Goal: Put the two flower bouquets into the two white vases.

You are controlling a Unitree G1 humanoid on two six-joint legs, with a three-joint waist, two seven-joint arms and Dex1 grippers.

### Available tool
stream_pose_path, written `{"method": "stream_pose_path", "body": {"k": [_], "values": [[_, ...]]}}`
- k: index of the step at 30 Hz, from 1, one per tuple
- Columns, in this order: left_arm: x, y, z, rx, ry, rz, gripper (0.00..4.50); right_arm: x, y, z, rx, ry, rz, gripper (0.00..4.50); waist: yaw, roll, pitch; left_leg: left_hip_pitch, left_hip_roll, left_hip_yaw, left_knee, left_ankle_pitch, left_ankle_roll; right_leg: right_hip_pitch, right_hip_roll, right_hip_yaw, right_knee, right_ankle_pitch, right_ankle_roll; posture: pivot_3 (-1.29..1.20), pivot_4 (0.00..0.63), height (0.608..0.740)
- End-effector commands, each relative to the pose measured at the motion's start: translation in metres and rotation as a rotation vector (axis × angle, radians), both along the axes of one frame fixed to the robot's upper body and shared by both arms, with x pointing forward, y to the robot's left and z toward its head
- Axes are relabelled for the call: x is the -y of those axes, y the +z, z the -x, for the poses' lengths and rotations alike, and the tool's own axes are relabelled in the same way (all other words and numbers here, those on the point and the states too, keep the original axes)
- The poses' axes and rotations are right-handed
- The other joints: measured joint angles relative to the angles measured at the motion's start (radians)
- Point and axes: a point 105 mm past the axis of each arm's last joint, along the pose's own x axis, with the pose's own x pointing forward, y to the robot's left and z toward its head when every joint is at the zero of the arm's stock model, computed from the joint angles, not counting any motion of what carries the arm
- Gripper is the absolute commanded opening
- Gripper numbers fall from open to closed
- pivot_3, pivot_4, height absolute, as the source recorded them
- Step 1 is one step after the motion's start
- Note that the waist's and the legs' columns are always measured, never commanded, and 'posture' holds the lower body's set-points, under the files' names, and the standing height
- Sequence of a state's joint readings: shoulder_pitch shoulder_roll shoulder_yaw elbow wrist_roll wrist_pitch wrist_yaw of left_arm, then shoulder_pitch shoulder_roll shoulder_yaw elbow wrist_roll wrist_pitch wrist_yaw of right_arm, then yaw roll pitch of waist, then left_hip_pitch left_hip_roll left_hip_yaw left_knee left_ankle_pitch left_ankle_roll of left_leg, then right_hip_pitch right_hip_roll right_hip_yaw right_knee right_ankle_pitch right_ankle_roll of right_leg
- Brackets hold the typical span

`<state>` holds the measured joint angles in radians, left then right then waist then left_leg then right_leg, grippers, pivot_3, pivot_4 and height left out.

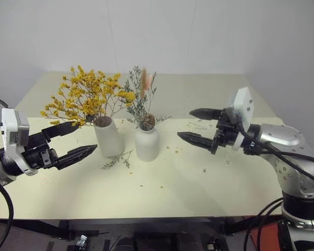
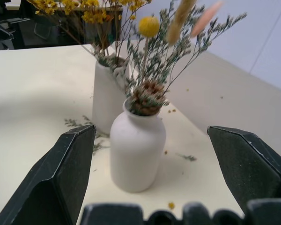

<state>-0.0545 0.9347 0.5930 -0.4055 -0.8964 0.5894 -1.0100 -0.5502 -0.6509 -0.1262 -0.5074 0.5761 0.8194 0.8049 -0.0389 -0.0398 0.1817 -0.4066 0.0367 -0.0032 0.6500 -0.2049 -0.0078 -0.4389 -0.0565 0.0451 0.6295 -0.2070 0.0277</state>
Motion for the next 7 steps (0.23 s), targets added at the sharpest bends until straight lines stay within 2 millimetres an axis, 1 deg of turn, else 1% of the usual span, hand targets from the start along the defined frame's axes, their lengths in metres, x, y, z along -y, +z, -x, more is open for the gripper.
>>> {"method": "stream_pose_path", "body": {"k": [1, 2, 4, 7], "values": [[0.009, -0.001, 0.002, 0.009, -0.049, -0.076, 4.46, 0.013, -0.002, 0.003, 0.01, -0.062, 0.018, 4.5, 0.002, 0.0, 0.0, 0.0, 0.0, 0.0, 0.0, 0.0, 0.0, 0.0, 0.0, 0.0, 0.0, -0.001, -0.002, 0.0, 0.15, 0.74], [0.01, -0.001, 0.001, 0.006, -0.054, -0.083, 4.46, 0.015, -0.003, 0.004, 0.004, -0.073, 0.02, 4.5, 0.002, 0.0, 0.0, 0.0, 0.0, 0.0, 0.0, 0.0, 0.0, 0.0, 0.0, 0.0, 0.0, -0.001, -0.002, 0.0, 0.15, 0.74], [0.01, -0.004, 0.0, -0.011, -0.064, -0.105, 4.46, 0.024, -0.015, 0.003, -0.045, -0.125, 0.04, 4.5, 0.002, 0.0, 0.0, 0.0, 0.0, 0.0, 0.0, 0.0, 0.0, 0.0, 0.0, 0.0, 0.0, -0.001, -0.002, 0.0, 0.15, 0.74], [0.01, -0.009, 0.0, -0.029, -0.068, -0.119, 4.46, 0.03, -0.03, 0.011, -0.091, -0.126, 0.073, 4.5, 0.002, 0.0, 0.0, 0.0, 0.0, 0.0, 0.0, 0.0, 0.0, 0.0, 0.0, 0.0, 0.0, -0.001, -0.002, 0.0, 0.15, 0.74]]}}
